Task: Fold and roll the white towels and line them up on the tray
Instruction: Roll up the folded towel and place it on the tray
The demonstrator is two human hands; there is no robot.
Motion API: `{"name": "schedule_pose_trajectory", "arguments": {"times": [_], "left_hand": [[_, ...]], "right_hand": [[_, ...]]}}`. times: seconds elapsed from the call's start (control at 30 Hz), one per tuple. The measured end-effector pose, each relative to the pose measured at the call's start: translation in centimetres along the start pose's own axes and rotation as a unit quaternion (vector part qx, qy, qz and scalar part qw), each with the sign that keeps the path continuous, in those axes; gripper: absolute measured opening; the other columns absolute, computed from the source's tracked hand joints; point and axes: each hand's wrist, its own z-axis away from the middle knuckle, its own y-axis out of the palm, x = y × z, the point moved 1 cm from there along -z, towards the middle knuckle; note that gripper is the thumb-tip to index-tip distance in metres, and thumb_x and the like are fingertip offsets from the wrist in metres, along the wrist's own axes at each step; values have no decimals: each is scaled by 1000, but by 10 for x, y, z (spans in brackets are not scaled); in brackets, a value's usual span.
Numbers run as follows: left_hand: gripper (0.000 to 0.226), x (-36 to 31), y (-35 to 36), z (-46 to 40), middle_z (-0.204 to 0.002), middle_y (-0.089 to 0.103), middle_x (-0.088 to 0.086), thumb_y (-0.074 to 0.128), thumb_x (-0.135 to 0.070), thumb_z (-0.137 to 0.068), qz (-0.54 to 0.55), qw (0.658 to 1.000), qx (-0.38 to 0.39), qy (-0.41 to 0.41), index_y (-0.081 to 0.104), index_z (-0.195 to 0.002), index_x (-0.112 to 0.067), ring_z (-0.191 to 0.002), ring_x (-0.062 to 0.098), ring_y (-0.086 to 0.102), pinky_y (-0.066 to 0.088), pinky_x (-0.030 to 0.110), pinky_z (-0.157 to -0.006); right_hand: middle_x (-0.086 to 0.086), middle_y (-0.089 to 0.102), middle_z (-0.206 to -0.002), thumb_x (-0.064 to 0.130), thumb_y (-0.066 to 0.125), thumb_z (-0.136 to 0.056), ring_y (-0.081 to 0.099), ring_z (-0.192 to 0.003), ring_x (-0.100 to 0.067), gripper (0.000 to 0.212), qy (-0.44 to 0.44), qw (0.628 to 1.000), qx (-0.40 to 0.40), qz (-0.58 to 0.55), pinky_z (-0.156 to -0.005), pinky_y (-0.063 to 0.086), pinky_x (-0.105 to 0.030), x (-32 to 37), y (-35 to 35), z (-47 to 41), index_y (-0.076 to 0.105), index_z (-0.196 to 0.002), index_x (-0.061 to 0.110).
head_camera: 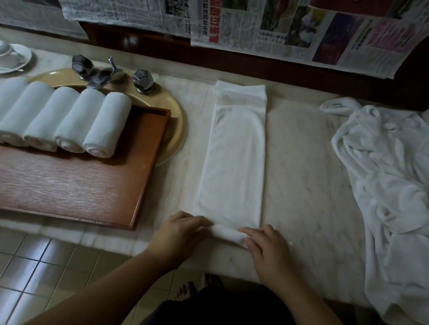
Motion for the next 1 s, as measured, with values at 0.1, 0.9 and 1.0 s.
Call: {"name": "schedule_pose_trajectory", "arguments": {"times": [0.1, 0.9, 1.0], "left_hand": [[18, -8, -1, -1, -99, 73, -20, 70, -56, -93, 100, 984, 1, -148, 74, -109, -49, -96, 0, 68, 58, 31, -85], [44, 16, -10, 1, -122, 62, -2, 46, -42, -105, -181, 976, -1, 120, 66, -139, -24, -93, 22, 56, 51, 37, -75], [44, 9, -10, -7, -120, 63, -11, 43, -52, -105, -93, 995, 19, -14, 67, -138, -34, -97, 12, 48, 50, 33, -83]], "right_hand": [[7, 61, -99, 57, 42, -95, 62, -97, -20, 39, 65, 997, 26, -32, -89, 52, -40, -6, -1, -7, 69, -119, 41], [12, 57, -97, 33, 68, -97, 59, -89, -9, 30, -58, 998, -31, -20, -83, 48, -21, -23, -16, -4, 75, -126, 25], [12, 58, -95, 24, 69, -99, 61, -88, -3, 22, 53, 994, -7, -98, -79, 45, -14, -20, -14, -10, 76, -118, 32]]}}
